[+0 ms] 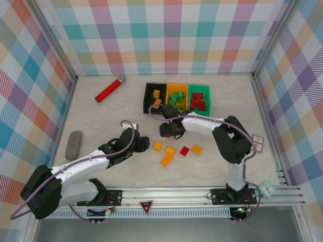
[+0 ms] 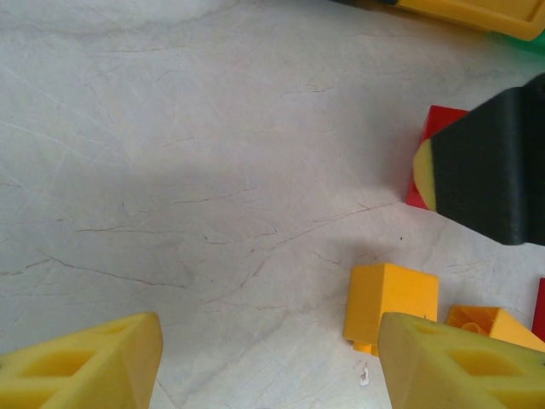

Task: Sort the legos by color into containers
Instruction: Pick up the lego from the center of the table.

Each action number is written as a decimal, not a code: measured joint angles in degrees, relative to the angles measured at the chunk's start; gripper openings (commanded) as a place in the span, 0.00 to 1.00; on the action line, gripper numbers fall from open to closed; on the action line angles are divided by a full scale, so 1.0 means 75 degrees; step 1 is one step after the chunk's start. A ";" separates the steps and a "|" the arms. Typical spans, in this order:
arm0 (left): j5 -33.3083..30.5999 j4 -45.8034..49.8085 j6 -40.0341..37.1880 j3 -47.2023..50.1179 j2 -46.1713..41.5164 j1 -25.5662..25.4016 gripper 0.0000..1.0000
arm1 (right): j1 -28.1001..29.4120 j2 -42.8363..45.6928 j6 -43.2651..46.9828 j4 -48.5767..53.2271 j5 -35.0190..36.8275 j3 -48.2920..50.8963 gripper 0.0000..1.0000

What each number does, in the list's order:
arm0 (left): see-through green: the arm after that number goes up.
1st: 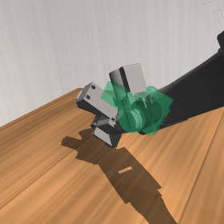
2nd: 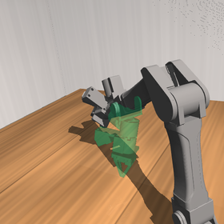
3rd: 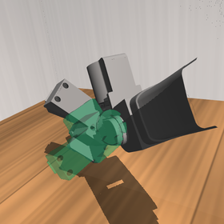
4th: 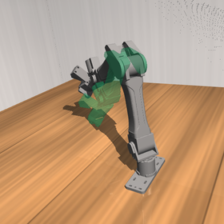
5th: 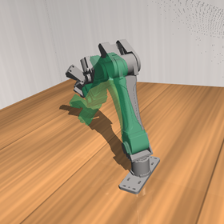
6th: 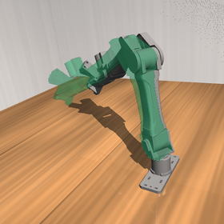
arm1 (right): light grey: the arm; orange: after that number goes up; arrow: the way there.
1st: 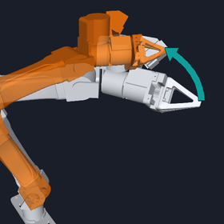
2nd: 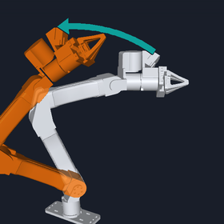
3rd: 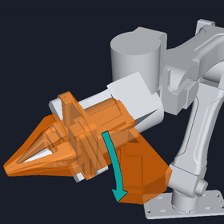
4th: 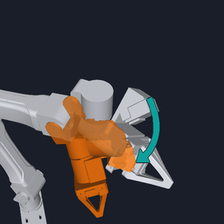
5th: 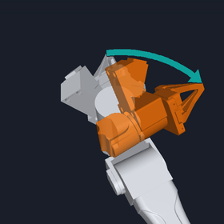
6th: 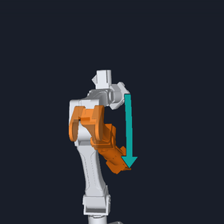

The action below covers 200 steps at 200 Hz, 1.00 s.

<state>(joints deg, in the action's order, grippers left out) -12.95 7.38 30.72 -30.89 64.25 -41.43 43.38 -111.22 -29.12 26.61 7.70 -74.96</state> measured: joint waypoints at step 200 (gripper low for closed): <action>0.0096 -0.0015 0.0026 0.0041 0.0329 0.0003 0.68 | 0.0029 0.0047 0.0399 0.0160 -0.0128 -0.0085 0.23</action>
<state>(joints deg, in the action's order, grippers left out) -12.23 7.27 30.92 -30.59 66.72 -41.41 43.59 -110.87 -26.13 27.81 6.74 -75.59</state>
